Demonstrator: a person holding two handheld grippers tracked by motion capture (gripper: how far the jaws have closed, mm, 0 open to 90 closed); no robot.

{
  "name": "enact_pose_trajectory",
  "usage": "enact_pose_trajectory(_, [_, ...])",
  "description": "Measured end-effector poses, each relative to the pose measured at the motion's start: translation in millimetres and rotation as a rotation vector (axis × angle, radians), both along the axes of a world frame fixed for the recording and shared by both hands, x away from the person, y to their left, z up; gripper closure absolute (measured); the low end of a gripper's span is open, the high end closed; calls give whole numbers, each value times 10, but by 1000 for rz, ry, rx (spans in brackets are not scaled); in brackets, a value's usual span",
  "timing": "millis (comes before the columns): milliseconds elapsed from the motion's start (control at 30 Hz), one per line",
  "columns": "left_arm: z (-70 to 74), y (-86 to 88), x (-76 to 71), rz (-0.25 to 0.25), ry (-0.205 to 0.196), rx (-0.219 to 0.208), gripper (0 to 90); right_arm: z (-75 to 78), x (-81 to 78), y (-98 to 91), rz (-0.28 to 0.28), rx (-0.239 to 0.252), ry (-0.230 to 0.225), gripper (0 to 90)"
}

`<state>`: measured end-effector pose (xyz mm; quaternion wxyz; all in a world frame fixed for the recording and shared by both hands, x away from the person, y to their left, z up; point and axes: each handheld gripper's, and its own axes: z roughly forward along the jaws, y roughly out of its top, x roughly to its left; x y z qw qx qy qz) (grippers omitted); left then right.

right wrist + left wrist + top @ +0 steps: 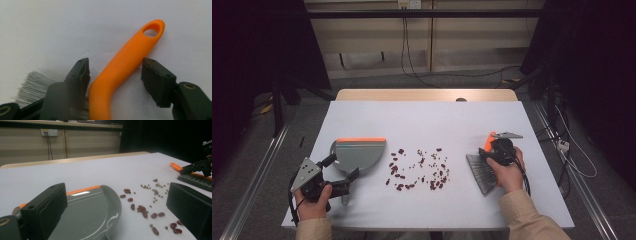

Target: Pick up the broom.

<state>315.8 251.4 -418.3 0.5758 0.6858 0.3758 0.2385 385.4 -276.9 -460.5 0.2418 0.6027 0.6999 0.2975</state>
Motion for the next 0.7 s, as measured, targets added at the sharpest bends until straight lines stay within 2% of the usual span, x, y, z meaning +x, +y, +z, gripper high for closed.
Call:
enact_pose_trajectory(233, [11,-37,6,-11,-1,10,33,23,-15,3,28,9,20,528])
enact_pose_trajectory(333, [13,-39,-1,-10,-1,8,33,52,4,29,52,20,51,616])
enact_pose_trajectory(433, [22,-38,-4,-6,-3,5,32,83,29,65,67,6,79,680])
enact_pose_trajectory(633, [49,-64,-6,-11,-7,-1,32,91,34,44,90,33,92,675])
enact_pose_trajectory(700, [62,-76,2,-14,-10,-4,32,102,31,39,102,23,98,656])
